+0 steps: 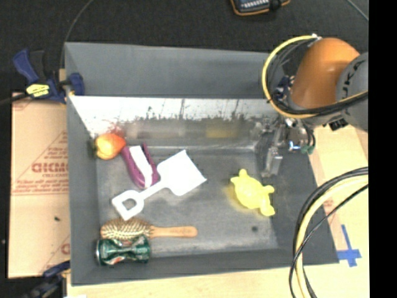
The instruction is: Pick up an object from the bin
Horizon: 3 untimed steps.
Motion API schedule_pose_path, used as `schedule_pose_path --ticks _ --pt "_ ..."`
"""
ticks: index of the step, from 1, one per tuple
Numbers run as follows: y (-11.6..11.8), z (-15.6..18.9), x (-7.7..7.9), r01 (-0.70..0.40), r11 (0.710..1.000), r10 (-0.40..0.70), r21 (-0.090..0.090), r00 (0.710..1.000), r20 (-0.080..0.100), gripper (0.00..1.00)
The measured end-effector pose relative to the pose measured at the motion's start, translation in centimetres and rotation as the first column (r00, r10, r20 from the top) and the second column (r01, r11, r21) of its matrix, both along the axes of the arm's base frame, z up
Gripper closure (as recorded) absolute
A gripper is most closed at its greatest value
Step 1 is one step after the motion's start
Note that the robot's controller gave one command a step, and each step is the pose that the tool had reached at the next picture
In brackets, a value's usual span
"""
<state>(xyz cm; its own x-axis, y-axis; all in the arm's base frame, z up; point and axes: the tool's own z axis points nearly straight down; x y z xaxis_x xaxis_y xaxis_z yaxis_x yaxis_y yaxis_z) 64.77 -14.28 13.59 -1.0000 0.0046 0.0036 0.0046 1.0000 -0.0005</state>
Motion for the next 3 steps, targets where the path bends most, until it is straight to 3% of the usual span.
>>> schedule_pose_path --ticks 1,2,3 --pt "0.1 0.5 0.2 -0.004 1.0 0.004 -0.001 1.0 0.008 0.0" --pt "-0.6 -6.5 -6.5 0.348 0.938 -0.348 0.0 0.938 0.006 0.0" --pt "1.6 -3.5 -6.7 0.127 0.992 -0.127 -0.002 0.992 0.015 0.0"
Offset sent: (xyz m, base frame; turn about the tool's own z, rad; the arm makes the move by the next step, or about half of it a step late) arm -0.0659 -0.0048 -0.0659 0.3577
